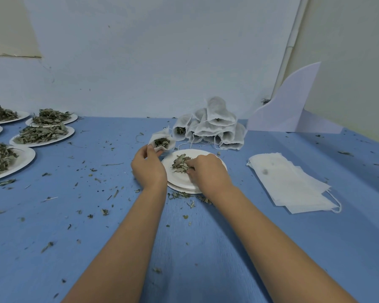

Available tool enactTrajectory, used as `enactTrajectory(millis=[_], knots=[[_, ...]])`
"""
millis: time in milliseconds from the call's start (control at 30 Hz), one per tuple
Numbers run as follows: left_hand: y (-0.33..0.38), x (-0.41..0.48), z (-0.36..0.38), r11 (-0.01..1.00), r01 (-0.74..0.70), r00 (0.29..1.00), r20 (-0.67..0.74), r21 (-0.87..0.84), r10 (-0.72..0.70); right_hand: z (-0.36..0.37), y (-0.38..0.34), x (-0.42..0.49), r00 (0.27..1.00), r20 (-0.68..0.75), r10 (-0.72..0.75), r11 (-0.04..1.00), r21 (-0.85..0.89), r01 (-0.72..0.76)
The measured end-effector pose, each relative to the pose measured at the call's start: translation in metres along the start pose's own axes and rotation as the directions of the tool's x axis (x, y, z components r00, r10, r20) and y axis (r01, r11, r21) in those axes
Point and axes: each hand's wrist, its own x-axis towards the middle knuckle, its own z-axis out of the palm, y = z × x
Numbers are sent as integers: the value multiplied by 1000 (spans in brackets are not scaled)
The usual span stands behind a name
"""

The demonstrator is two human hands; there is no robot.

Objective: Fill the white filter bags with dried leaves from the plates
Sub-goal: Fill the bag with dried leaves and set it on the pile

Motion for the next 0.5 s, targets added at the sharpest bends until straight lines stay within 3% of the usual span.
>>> enactTrajectory(millis=[233, 367, 433, 500], knots=[[0, -2, 0, 998, -33, 999, 27, 59, 32, 2, 2, 1, 999, -48, -10, 999, 53, 13], [0, -1, 0, 989, -75, 996, 48, 124, 69, -4, 7, 1, 986, -153, 62, 960, 279, -17], [0, -2, 1, 981, -112, 993, 59, 156, 104, -12, 13, 2, 963, -177, 203, 828, 556, -72], [1, -3, 2, 967, -161, 986, 76, 199, 148, -19, 19, 5, 946, -61, 319, 515, 849, -119]])
